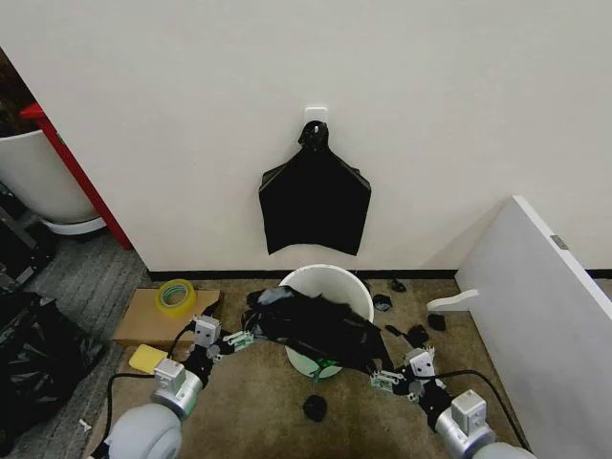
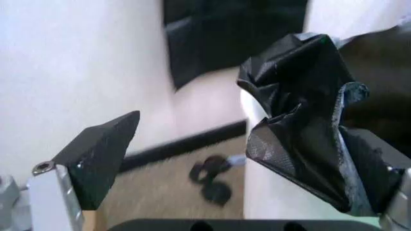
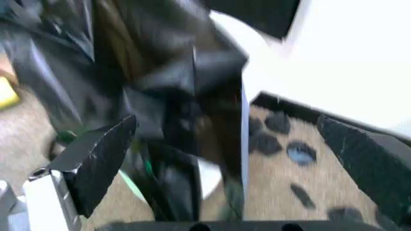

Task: Place the garbage bag over the trash bin.

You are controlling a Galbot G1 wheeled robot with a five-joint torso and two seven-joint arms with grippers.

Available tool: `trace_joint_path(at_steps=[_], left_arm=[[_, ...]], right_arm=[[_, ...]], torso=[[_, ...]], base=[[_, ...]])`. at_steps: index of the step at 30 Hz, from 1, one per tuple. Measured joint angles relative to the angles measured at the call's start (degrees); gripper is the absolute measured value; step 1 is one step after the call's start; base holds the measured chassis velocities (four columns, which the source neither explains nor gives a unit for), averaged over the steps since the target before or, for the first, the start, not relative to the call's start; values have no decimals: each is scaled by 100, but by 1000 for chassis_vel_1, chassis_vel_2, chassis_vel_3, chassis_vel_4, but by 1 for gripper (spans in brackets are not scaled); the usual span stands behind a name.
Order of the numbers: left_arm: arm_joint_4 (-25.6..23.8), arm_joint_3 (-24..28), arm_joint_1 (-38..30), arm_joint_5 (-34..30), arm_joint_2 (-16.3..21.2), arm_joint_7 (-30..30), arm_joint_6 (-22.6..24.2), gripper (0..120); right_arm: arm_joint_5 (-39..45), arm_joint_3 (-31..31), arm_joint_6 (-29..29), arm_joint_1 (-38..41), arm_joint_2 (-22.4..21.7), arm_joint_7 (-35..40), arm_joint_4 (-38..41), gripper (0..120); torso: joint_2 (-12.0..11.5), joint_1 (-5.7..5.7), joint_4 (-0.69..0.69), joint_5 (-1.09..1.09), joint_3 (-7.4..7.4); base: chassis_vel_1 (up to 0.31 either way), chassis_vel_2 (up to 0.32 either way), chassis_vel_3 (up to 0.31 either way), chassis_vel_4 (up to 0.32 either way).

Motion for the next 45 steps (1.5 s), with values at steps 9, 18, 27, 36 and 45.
trace_joint_path(at_steps=[9, 18, 27, 36, 45], left_arm=[[665, -90, -216, -401, 165, 1702, -1259, 100], [1043, -110, -408, -1511, 254, 2469, -1583, 100], [1069, 83, -565, -3000, 51, 2458, -941, 100], [1277, 26, -611, -2103, 63, 2442, -1108, 100], [1447, 156, -703, -993, -72, 2415, -1558, 100]], right_arm=[[-82, 56, 518, -129, 39, -222, 162, 100], [-137, 89, 641, -200, 107, -173, 261, 100], [-59, 51, 674, -157, 138, -131, 240, 100], [506, 123, 1042, -132, -51, -747, 475, 100], [1827, -219, -152, 539, -379, -214, 1265, 100]], torso=[[0, 0, 1, 0, 0], [0, 0, 1, 2, 0], [0, 0, 0, 1, 0], [0, 0, 1, 1, 0], [0, 0, -1, 1, 0]], base=[[0, 0, 0, 0], [0, 0, 0, 0], [0, 0, 0, 0], [0, 0, 0, 0], [0, 0, 0, 0]])
